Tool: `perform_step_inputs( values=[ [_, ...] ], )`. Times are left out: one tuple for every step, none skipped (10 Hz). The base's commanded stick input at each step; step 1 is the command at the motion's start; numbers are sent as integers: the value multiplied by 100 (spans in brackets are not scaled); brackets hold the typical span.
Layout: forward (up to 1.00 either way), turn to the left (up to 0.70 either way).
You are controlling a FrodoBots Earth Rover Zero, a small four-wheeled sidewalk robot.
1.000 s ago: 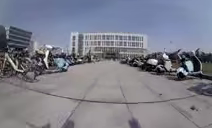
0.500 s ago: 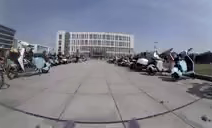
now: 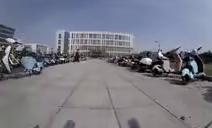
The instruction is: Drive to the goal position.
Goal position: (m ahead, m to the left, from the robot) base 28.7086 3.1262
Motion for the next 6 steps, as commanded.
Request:
perform_step_inputs(
  values=[
    [100,0],
    [100,0],
    [100,0],
    [100,0],
    [100,0],
    [100,0]
  ],
)
